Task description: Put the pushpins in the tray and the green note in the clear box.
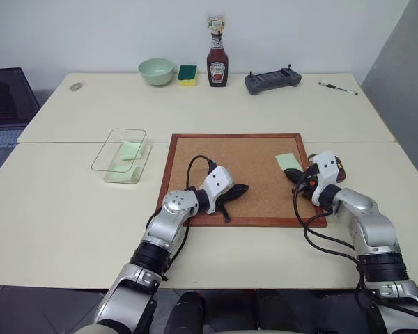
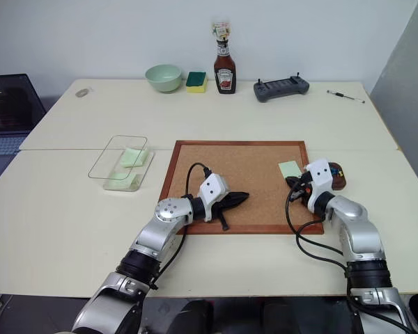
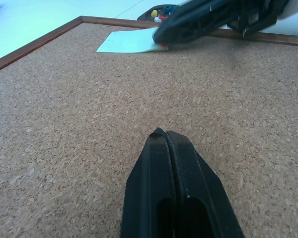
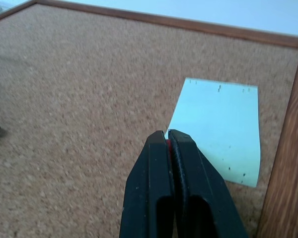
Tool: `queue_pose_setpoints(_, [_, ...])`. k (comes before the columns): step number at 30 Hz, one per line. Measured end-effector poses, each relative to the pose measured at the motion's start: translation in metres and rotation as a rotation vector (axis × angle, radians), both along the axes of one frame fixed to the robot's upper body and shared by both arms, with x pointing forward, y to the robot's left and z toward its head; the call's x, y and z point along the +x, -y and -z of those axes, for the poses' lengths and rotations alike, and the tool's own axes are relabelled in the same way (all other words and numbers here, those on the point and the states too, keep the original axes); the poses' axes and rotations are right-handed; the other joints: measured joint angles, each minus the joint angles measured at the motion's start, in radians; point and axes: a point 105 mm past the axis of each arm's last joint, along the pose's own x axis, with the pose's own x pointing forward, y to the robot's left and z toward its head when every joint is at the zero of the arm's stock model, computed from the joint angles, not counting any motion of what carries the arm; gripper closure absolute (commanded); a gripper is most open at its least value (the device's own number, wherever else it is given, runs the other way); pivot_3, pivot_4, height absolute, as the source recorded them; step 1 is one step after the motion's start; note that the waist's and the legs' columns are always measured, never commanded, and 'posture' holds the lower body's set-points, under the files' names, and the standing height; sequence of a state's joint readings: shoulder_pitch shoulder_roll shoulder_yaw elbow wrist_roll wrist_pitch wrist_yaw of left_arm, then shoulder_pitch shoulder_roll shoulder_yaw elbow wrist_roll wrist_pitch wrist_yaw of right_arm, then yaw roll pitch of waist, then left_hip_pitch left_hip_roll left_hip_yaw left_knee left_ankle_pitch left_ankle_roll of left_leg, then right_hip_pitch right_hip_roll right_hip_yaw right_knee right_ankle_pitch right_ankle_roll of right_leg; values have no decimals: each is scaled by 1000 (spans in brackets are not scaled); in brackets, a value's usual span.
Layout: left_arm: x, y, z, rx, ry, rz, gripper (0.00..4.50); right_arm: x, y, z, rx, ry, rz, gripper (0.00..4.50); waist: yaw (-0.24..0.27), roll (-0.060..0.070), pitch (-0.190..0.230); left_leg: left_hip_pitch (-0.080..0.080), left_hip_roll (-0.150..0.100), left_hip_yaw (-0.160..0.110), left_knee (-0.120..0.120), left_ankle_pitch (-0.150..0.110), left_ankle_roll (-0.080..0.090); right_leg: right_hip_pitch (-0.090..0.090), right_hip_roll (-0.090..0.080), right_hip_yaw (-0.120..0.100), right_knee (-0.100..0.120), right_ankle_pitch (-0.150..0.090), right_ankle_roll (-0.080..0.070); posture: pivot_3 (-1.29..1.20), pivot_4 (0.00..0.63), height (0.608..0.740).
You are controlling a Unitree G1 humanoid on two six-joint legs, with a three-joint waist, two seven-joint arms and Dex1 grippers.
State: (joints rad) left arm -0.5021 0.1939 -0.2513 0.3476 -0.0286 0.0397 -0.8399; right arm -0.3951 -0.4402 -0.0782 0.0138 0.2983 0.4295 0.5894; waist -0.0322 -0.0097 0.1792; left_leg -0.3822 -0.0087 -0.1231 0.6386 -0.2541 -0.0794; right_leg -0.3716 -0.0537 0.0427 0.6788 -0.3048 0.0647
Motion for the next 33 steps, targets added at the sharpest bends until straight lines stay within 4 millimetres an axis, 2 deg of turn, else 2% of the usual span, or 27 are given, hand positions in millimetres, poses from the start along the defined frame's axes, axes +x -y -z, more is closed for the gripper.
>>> queue_pose_setpoints(1, [0, 0, 0, 0, -1, 0, 4500, 0, -1, -6, -3, 18, -4, 4476, 0, 0, 0, 0, 0, 0, 0, 0, 0, 0, 0, 0, 0, 0, 0, 0, 150, 740])
queue_pose_setpoints(2, [0, 1, 0, -1, -3, 1, 4500, 0, -3, -20, -9, 66, -14, 4476, 2, 0, 0, 0, 0, -1, 0, 0, 0, 1, 0, -1, 0, 0, 0, 0, 150, 740])
queue_pose_setpoints(12, [0, 1, 0, -10, -16, -1, 4500, -6, -7, -25, -14, 74, -48, 4476, 2, 0, 0, 0, 0, -1, 0, 0, 0, 1, 0, -1, -1, 0, 0, 0, 150, 740])
queue_pose_setpoints(21, [10, -12, -9, -43, -76, -38, 2943, -11, -18, -28, -23, 81, -91, 4500, -1, -2, 1, -1, 0, 0, 0, 0, 0, -2, 0, -1, 0, 0, 0, 0, 150, 740])
queue_pose_setpoints(26, [14, -16, -29, -63, -22, -19, 2042, -12, -21, -28, -17, 76, -111, 4500, -2, -2, 1, -2, 1, 0, 0, 0, 0, -2, 1, -1, 0, 0, 0, 0, 150, 740])
queue_pose_setpoints(33, [15, -18, -39, -58, 59, -3, 515, -14, -24, -28, -17, 70, -125, 4500, -2, -2, 2, -2, 1, -1, 0, 0, 0, -2, 1, -1, 0, 0, 0, 0, 150, 740])
